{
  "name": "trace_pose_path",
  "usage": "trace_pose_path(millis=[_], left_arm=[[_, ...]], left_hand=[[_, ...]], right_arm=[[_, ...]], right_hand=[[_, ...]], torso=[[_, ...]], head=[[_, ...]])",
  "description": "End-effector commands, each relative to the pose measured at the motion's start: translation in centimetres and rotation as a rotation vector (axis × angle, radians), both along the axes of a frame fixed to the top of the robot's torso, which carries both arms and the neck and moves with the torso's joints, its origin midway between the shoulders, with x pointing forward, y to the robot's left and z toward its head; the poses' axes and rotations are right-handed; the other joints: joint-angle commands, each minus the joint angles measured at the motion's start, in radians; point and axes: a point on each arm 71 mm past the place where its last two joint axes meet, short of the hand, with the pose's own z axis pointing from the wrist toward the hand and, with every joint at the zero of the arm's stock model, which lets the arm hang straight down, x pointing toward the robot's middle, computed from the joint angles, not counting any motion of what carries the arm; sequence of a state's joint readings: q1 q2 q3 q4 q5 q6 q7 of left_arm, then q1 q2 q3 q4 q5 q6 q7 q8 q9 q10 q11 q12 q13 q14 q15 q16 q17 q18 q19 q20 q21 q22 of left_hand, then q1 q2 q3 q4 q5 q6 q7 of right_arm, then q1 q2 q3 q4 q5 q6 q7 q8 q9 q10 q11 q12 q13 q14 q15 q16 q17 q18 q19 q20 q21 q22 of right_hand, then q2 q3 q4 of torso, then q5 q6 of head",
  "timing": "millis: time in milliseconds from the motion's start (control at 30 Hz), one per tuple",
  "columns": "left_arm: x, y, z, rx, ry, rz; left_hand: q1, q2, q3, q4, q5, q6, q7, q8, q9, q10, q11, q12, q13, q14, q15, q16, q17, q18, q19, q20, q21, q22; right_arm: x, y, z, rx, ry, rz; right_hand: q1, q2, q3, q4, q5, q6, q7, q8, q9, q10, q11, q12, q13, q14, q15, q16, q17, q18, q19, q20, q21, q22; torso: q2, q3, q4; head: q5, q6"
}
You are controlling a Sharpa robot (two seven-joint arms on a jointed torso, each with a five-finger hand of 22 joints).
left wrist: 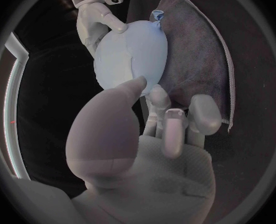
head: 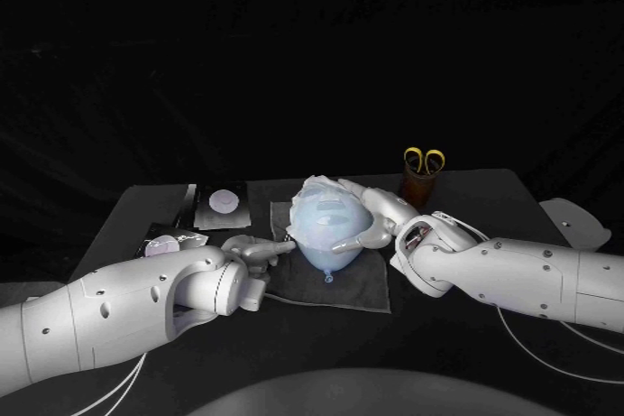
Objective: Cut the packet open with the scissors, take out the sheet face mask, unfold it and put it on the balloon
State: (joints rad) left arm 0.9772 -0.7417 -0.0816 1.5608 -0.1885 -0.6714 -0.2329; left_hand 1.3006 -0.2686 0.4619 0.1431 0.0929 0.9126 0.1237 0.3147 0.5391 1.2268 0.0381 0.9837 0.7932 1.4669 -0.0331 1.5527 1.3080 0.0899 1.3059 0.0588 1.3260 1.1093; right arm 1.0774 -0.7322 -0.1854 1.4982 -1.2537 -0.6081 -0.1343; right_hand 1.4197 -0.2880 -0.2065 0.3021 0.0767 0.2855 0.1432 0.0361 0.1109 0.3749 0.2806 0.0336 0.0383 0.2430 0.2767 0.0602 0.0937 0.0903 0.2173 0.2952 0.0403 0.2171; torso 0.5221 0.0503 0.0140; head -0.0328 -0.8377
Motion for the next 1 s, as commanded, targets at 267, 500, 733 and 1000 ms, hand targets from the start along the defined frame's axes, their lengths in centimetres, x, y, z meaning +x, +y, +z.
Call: trace_pose_path(millis=[267,500,733,1000], left_arm=[[0.1,0.6,0.9,0.021,-0.107,-0.065],[0.2,1.5,2.2,-0.005,-0.234,-0.084],[0.7,1.8,3.9,-0.047,-0.402,-0.14],[1.6,2.1,6.2,-0.056,-0.596,-0.204]], left_hand=[[0.077,0.019,-0.022,-0.019,0.003,-0.095,0.034,-0.025,-0.029,-0.117,0.031,-0.085,-0.124,0.035,0.034,-0.054,0.085,0.037,-0.093,0.032,-0.089,-0.138],[0.127,0.03,0.035,-0.051,0.009,-0.213,0.061,0.021,-0.024,-0.3,0.064,-0.218,-0.239,-0.178,0.066,-0.243,-0.266,0.094,-0.317,0.063,-0.328,-0.452],[0.118,0.03,0.049,-0.074,0.007,-0.272,0.077,0.069,-0.027,-0.404,0.088,-0.296,-0.328,-0.397,0.087,-0.433,-0.565,0.094,-0.361,0.083,-0.404,-0.496],[0.098,0.039,-0.016,-0.094,0.006,-0.337,0.097,0.155,-0.067,-0.514,0.125,-0.354,-0.452,-0.622,0.135,-0.602,-0.727,0.087,-0.486,0.137,-0.63,-0.626]], right_arm=[[-0.4,-0.1,-0.6,-0.003,0.027,0.014],[-0.5,-0.5,0.2,0.096,-0.039,0.012],[-0.7,-1.0,1.1,0.208,-0.09,0.009],[-0.2,-2.1,2.2,0.291,-0.089,-0.033]], right_hand=[[0.005,0.003,0.006,0.001,0.001,0.003,0.161,0.005,0.001,0.005,-0.001,0.005,0.001,0.002,-0.001,-0.003,-0.001,-0.011,-0.008,-0.002,-0.005,-0.002],[0.007,0.005,0.002,0.0,0.006,0.004,0.16,0.005,0.0,0.01,-0.001,0.006,0.001,0.007,-0.002,-0.003,-0.001,-0.01,-0.007,-0.002,-0.004,-0.003],[-0.005,-0.003,-0.036,0.001,0.007,0.001,0.158,0.003,-0.001,0.014,-0.002,0.006,0.002,0.017,-0.002,-0.003,0.001,-0.011,-0.017,-0.002,-0.007,-0.014],[-0.026,-0.011,-0.066,0.002,0.004,-0.014,0.151,0.0,-0.005,-0.018,0.012,0.001,-0.002,-0.006,0.005,-0.013,-0.009,-0.016,-0.03,-0.001,-0.009,-0.026]], torso=[[0.0,-0.0004,-0.0003],[0.001,-0.0005,0.0],[0.001,0.0002,0.0],[-0.001,0.0004,-0.0008]], head=[[-0.004,0.008],[-0.015,0.024],[-0.022,0.045],[-0.03,0.053]])
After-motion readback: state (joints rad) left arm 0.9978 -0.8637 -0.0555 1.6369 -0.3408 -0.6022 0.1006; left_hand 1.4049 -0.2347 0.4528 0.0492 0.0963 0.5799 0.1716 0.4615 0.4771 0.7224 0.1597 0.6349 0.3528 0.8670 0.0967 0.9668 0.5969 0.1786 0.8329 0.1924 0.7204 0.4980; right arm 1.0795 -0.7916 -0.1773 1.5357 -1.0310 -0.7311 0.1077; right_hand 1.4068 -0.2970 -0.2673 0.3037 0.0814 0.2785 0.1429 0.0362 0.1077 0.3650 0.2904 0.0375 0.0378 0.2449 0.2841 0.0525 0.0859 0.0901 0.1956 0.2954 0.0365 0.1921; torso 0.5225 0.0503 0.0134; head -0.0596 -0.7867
